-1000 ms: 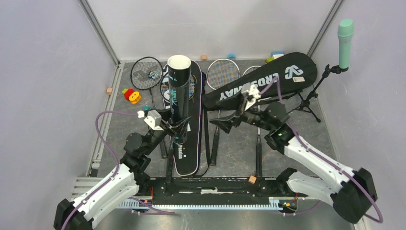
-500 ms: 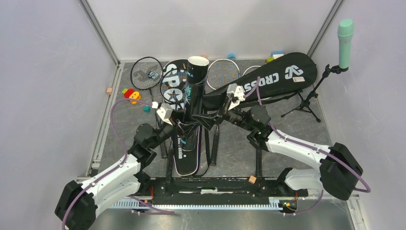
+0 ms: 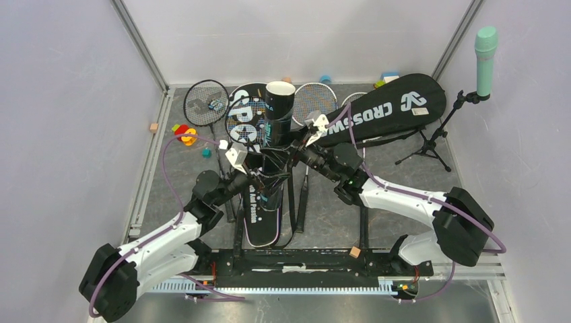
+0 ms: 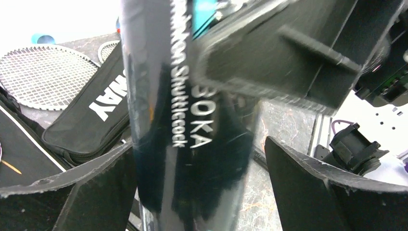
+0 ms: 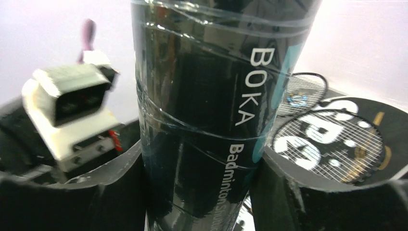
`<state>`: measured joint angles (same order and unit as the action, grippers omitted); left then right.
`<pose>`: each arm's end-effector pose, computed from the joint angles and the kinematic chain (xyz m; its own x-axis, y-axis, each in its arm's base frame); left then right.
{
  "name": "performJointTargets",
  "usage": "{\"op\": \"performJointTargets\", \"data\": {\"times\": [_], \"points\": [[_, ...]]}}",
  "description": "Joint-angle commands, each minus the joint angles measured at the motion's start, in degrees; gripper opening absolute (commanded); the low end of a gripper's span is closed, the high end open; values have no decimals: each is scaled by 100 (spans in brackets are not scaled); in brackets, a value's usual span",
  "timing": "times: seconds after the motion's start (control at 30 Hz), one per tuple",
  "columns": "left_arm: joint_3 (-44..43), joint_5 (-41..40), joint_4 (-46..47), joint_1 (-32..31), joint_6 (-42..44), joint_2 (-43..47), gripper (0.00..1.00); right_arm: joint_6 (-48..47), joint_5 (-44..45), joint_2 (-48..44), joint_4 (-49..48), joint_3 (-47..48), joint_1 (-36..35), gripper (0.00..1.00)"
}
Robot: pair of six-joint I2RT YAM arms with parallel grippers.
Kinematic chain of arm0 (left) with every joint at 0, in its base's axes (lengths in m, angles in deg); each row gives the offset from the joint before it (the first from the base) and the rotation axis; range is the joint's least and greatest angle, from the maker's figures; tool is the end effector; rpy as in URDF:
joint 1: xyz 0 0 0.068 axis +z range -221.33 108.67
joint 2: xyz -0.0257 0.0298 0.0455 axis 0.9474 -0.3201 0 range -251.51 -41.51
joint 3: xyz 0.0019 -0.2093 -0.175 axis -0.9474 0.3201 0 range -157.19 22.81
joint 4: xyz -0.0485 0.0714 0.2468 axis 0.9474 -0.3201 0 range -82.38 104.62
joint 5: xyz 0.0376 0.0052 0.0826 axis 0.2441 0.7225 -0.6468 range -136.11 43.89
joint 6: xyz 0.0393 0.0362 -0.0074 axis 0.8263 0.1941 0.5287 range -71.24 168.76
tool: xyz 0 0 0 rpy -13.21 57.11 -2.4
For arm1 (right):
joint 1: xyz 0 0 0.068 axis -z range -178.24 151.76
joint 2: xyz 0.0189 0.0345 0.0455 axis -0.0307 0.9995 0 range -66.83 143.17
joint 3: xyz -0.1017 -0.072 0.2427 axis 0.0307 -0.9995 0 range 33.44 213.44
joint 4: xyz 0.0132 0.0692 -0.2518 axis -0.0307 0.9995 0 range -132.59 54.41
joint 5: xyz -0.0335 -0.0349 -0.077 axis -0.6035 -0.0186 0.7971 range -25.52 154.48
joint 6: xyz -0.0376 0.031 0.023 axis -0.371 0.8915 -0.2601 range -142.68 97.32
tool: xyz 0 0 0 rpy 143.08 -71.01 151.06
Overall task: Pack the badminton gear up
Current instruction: Place the shuttle tube at the center of the board.
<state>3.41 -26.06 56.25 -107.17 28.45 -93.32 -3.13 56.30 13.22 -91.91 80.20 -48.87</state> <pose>0.1564 -0.1281 0.2575 -0.1644 -0.2835 -0.9448 0.8182 0.4957 -0.2912 0.1972 0.2483 0.3194 -0.1199 0.3760 -0.9188 -0.8615 0.4206 0.2845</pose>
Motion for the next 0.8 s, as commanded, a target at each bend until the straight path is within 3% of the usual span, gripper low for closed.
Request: {"op": "performJointTargets", "data": {"times": [0.0, 0.2, 0.4, 0.53, 0.77], "points": [[-247, -209, 201, -38, 101, 305, 100, -428, 564, -237, 356, 210, 1, 36], [46, -1465, -376, -38, 408, 987, 100, -1345, 1874, -797, 3975, 1038, 342, 31], [-175, -2768, -1150, -38, 418, 1043, 100, -1696, 2348, -1293, 6816, 1289, 1375, 34], [-633, -3505, -1830, -39, 244, 636, 100, -1727, 3095, -1416, 7703, 1075, 2067, 36], [-1331, -4790, -2895, 8, 23, -213, 100, -1770, 3465, -1102, 7766, 479, 3371, 40]]}}
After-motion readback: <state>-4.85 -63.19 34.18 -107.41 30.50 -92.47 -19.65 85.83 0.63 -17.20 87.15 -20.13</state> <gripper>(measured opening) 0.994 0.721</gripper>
